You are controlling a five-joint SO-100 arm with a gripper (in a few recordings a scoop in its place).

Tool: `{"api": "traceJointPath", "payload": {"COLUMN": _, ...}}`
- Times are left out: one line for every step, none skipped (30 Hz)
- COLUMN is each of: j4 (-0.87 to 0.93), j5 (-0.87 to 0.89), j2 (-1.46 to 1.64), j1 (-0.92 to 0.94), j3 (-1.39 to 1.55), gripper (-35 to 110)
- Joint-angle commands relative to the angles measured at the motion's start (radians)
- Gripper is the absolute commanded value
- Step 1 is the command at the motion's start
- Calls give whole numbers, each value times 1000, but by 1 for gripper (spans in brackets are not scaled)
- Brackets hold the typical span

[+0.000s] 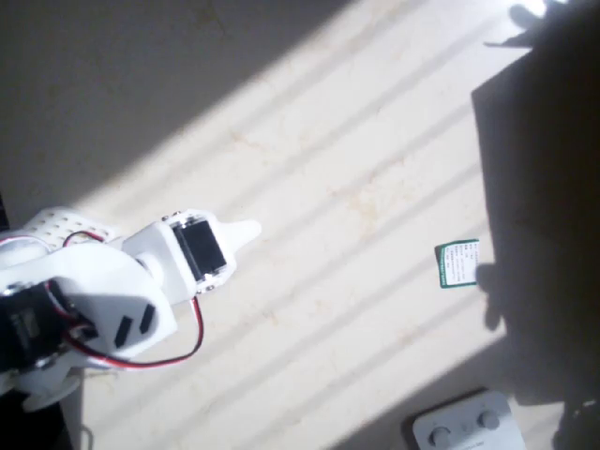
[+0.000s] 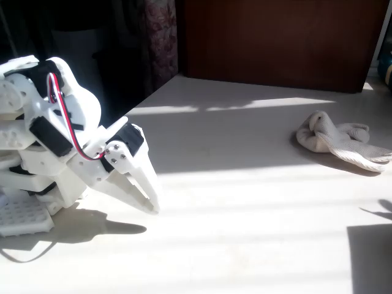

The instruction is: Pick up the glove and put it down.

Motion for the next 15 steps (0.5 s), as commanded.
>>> {"api": "traceJointPath", "payload": {"j4": 2, "j5": -5, "j2": 5, "j1": 9, "j3": -18, "gripper": 0}}
{"api": "traceJointPath", "payload": {"j4": 2, "j5": -5, "j2": 5, "j1": 9, "j3": -18, "gripper": 0}}
{"api": "traceJointPath", "payload": {"j4": 2, "j5": -5, "j2": 5, "j1": 9, "j3": -18, "gripper": 0}}
{"api": "traceJointPath", "payload": {"j4": 2, "j5": -5, "j2": 5, "j1": 9, "j3": -18, "gripper": 0}}
{"api": "traceJointPath", "payload": {"j4": 2, "j5": -5, "j2": 5, "j1": 9, "j3": -18, "gripper": 0}}
{"api": "traceJointPath", "payload": {"j4": 2, "j5": -5, "j2": 5, "j1": 9, "j3": -18, "gripper": 0}}
{"api": "traceJointPath", "payload": {"j4": -3, "j5": -5, "j2": 5, "j1": 9, "j3": -18, "gripper": 0}}
{"api": "traceJointPath", "payload": {"j4": -8, "j5": -5, "j2": 5, "j1": 9, "j3": -18, "gripper": 0}}
{"api": "traceJointPath", "payload": {"j4": -9, "j5": -5, "j2": 5, "j1": 9, "j3": -18, "gripper": 0}}
{"api": "traceJointPath", "payload": {"j4": -9, "j5": -5, "j2": 5, "j1": 9, "j3": -18, "gripper": 0}}
{"api": "traceJointPath", "payload": {"j4": -9, "j5": -6, "j2": 5, "j1": 6, "j3": -18, "gripper": 0}}
{"api": "traceJointPath", "payload": {"j4": -11, "j5": -6, "j2": 5, "j1": -2, "j3": -18, "gripper": 0}}
{"api": "traceJointPath", "payload": {"j4": -11, "j5": -6, "j2": 5, "j1": -3, "j3": -18, "gripper": 0}}
{"api": "traceJointPath", "payload": {"j4": -11, "j5": -6, "j2": 5, "j1": -3, "j3": -18, "gripper": 0}}
{"api": "traceJointPath", "payload": {"j4": -11, "j5": -6, "j2": 5, "j1": -3, "j3": -18, "gripper": 0}}
